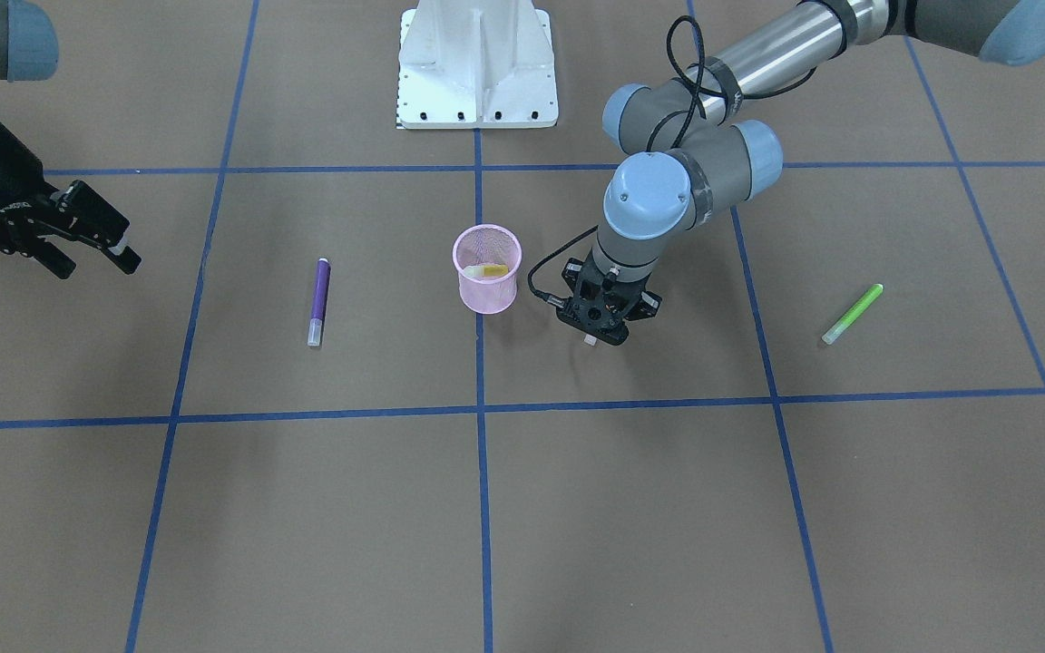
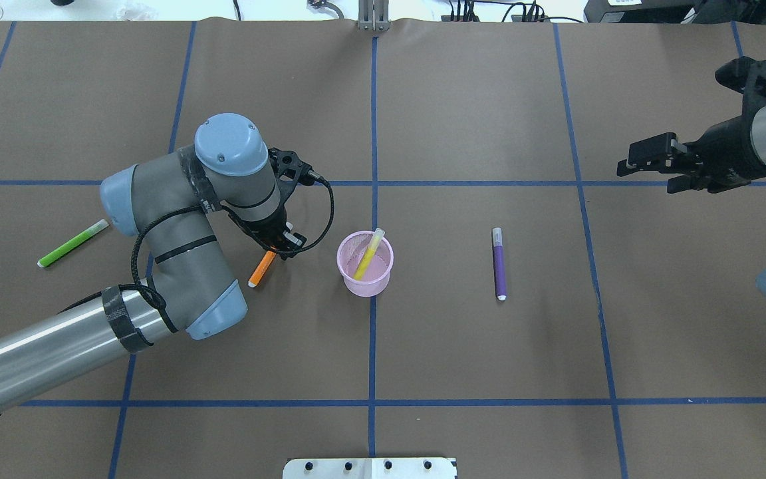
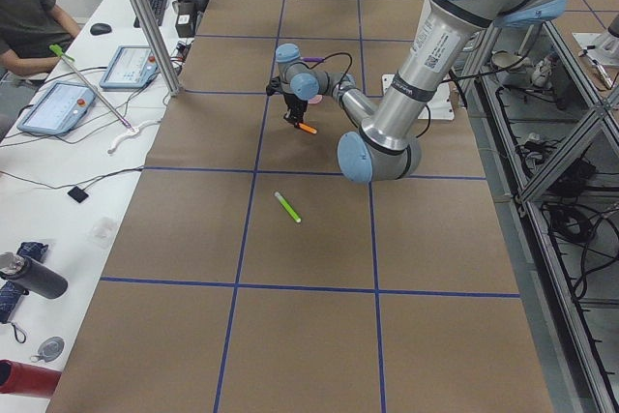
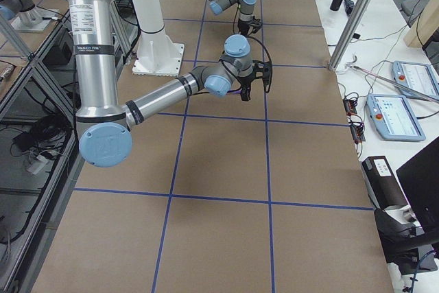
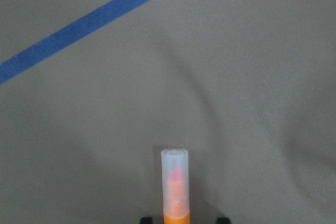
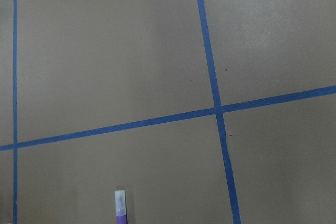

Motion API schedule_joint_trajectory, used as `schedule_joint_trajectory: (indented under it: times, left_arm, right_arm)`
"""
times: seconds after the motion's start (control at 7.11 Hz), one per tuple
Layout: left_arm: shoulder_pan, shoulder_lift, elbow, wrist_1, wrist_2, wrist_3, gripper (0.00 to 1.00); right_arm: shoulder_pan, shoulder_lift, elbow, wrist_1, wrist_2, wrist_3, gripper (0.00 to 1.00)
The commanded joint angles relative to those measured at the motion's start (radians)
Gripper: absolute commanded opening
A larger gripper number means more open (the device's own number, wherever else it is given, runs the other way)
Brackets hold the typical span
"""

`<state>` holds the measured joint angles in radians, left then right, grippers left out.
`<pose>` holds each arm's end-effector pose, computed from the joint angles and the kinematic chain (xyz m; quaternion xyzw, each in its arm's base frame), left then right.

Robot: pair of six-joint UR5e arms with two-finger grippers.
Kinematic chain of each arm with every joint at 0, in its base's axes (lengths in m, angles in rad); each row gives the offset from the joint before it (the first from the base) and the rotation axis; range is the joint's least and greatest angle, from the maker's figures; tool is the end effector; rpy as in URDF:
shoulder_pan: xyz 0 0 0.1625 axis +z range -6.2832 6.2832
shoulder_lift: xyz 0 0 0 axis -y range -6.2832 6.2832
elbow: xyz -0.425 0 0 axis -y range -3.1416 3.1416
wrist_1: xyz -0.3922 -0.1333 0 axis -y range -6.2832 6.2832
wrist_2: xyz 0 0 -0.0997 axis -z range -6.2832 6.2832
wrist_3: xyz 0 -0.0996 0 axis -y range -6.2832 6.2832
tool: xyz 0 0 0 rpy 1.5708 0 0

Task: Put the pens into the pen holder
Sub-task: 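Lower the left gripper onto the orange marker while the right arm withdraws, then lift the orange marker with the left gripper and carry it over the cup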

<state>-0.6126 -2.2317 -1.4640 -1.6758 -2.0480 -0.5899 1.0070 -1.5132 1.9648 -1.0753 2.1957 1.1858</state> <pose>0.5448 -0.4899 0.3005 0.0685 0.3797 0.2435 0.8898 -0.2044 -0.4637 0.3819 0.0683 -0.5084 0.1257 0.8491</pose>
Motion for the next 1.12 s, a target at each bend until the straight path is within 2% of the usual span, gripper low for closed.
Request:
schedule_joint_trajectory:
  times: [0.0,0.28,0.56,0.7,0.84,0.98]
  left_arm:
    - [-0.016,-0.003,-0.053,0.002,-0.003,-0.01,0.0]
    - [-0.03,0.006,-0.235,-0.004,0.011,-0.103,0.0]
    - [-0.019,0.006,-0.37,-0.007,0.129,-0.143,0.0]
    - [-0.007,0.003,-0.4,-0.039,0.258,-0.178,0.0]
    - [0.096,0.015,-0.42,-0.159,0.443,-0.2,0.0]
    - [0.163,0.032,-0.42,-0.198,0.582,-0.205,0.0]
  right_arm:
    - [0.01,-0.001,0.0,0.0,-0.001,0.0,1.0]
    - [0.016,-0.007,-0.003,-0.003,-0.014,0.001,1.0]
    - [0.015,-0.002,-0.024,-0.003,-0.028,0.003,1.0]
    - [0.013,0.005,-0.035,-0.003,-0.031,0.003,1.0]
    - [0.012,0.008,-0.04,-0.003,-0.031,0.003,1.0]
    - [0.01,0.013,-0.044,-0.003,-0.039,0.008,1.0]
